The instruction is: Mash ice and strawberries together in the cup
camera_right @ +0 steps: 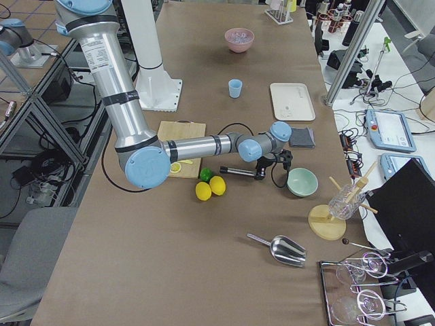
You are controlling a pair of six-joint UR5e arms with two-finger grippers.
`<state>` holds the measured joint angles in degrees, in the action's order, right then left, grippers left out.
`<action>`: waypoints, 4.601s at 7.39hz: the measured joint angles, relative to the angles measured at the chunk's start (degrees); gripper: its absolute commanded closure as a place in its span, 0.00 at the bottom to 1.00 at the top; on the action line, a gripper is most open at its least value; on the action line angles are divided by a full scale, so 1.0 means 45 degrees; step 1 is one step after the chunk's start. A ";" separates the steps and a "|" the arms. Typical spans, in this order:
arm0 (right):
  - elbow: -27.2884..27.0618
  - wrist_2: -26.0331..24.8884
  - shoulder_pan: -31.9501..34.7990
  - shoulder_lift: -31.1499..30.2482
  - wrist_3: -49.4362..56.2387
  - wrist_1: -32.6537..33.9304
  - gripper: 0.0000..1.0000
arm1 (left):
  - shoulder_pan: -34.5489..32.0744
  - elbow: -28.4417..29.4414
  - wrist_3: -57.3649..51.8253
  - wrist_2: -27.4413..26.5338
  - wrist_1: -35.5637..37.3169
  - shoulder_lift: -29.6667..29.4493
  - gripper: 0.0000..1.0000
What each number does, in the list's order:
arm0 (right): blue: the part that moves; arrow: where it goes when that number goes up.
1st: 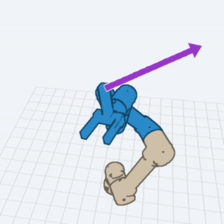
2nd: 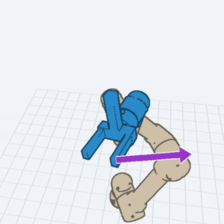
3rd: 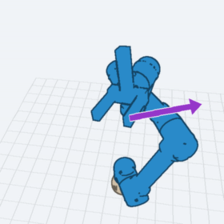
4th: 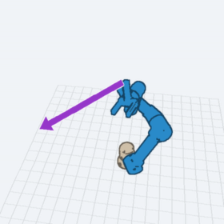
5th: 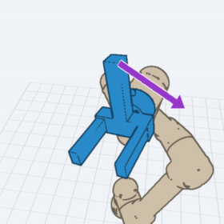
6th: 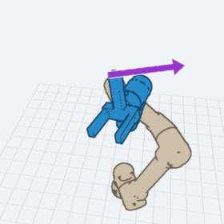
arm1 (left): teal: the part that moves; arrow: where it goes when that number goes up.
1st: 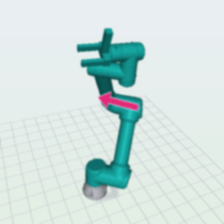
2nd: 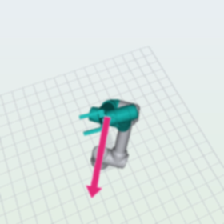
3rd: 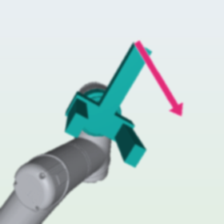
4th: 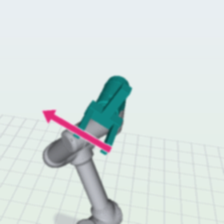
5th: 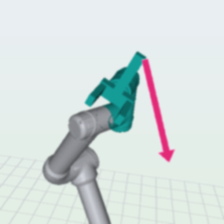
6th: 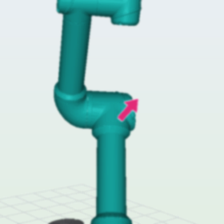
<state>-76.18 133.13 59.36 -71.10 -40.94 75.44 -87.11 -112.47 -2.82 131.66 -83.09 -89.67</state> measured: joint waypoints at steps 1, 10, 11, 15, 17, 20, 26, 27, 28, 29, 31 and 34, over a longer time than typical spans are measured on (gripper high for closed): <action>-0.0051 0.0011 0.0047 0.0015 0.0025 -0.0009 0.00 | 0.0013 0.0074 0.0017 0.0009 0.0010 -0.0008 0.03; -0.1277 0.1157 0.4396 -0.2253 0.5950 0.0134 0.00 | -0.0768 0.2370 -0.1682 0.0156 -0.0085 -0.0021 0.03; -0.1507 0.1265 0.5097 -0.2841 0.6770 0.0135 0.00 | -0.0948 0.2817 -0.2382 0.0152 -0.0103 -0.0006 0.03; -0.2130 0.1286 0.7037 -0.4382 0.9557 0.1201 0.00 | -0.1076 0.3521 -0.1308 0.0111 -0.0253 0.0216 0.03; -0.2145 0.0669 0.7235 -0.3696 1.0588 0.3125 0.00 | -0.1078 0.3592 -0.1127 0.0057 -0.0416 0.0263 0.03; -0.2166 -0.0350 0.6940 -0.2926 1.0890 0.4519 0.00 | -0.1067 0.3548 -0.1072 0.0043 -0.0481 0.0264 0.03; -0.2795 -0.0894 0.6964 -0.2501 1.1316 0.6029 0.00 | -0.1052 0.3648 -0.1126 0.0053 -0.0910 0.0263 0.03; -0.2842 -0.0894 0.6965 -0.2505 1.1321 0.6030 0.00 | -0.1052 0.3720 -0.1097 0.0046 -0.0906 0.0266 0.02; -0.2862 -0.0891 0.6962 -0.2494 1.1324 0.6022 0.00 | -0.1050 0.3803 -0.1037 0.0042 -0.0894 0.0265 0.03; -0.2876 -0.0873 0.6955 -0.2488 1.1324 0.6006 0.00 | -0.1047 0.3865 -0.0988 0.0040 -0.0882 0.0265 0.03; -0.2823 -0.0861 0.6928 -0.2499 1.1333 0.5976 0.00 | -0.1048 0.3932 -0.0979 0.0039 -0.0873 0.0276 0.03; -0.2734 -0.0851 0.6887 -0.2578 1.1437 0.5940 0.00 | -0.1051 0.3957 -0.1003 0.0022 -0.0866 0.0276 0.03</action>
<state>-88.48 129.30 90.35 -82.70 10.53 102.17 -91.84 -94.66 -7.34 131.76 -86.99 -88.43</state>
